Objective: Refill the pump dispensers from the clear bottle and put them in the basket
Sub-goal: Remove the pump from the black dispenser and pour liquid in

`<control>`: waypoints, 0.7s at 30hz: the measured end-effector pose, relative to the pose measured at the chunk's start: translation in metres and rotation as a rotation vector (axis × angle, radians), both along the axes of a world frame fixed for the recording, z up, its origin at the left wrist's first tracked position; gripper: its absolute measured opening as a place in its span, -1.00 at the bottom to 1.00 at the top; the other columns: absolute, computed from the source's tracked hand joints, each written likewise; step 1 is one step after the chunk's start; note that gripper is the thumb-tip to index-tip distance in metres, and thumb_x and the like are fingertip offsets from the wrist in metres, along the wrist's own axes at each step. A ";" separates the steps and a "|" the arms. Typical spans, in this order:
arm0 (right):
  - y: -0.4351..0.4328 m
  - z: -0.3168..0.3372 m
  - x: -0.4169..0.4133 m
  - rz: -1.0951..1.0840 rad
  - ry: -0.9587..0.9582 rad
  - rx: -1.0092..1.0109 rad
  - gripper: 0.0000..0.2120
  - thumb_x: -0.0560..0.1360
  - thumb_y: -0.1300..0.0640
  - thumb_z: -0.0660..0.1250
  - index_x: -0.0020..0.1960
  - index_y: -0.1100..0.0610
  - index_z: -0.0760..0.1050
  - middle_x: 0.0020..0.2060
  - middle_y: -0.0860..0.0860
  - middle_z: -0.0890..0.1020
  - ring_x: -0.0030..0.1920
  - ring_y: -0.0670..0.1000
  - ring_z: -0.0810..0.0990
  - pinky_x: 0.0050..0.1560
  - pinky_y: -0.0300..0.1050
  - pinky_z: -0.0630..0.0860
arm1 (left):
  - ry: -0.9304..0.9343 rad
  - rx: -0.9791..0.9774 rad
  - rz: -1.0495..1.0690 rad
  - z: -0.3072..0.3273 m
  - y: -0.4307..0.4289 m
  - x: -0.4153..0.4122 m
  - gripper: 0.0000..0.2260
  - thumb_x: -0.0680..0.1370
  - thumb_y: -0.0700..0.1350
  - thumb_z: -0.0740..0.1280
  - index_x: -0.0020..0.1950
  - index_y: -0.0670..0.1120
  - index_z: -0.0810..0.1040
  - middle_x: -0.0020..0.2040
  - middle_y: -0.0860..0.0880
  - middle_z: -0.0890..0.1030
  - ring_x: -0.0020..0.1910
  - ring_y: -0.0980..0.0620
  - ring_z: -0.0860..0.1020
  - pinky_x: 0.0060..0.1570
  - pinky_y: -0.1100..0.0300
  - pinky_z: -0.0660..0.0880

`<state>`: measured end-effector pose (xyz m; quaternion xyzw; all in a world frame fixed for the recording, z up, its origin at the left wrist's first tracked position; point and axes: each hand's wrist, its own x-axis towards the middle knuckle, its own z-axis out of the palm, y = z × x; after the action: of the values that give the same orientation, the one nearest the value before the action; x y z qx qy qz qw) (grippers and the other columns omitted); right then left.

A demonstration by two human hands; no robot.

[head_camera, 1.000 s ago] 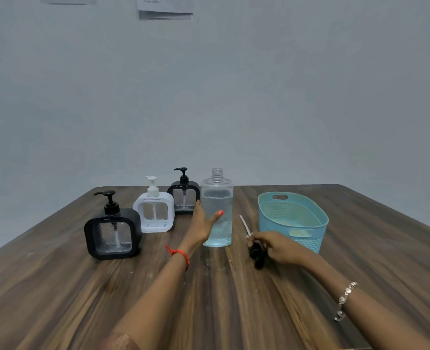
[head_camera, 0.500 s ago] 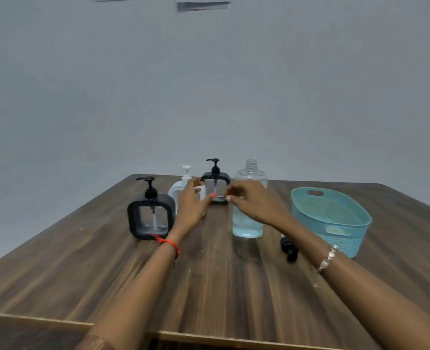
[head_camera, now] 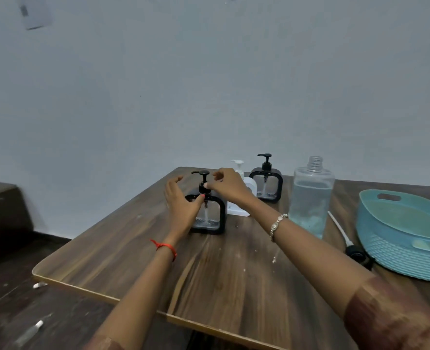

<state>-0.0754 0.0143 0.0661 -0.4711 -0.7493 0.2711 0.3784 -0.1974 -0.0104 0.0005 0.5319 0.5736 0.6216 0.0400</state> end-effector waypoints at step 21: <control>-0.010 -0.001 0.049 0.013 -0.022 -0.004 -0.69 0.39 0.08 0.45 -0.14 0.36 0.57 -0.27 0.18 0.64 -0.27 0.01 0.54 -0.20 -0.09 0.44 | -0.306 -0.267 -0.460 -0.005 0.004 0.032 -0.60 0.29 -0.26 0.56 0.02 -0.18 0.47 -0.16 -0.03 0.61 -0.28 0.16 0.59 -0.33 0.43 0.50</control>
<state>-0.0265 0.0044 0.0656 -0.4700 -0.7559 0.2699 0.3673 -0.1658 -0.0067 -0.0040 0.5381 0.5021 0.5883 0.3349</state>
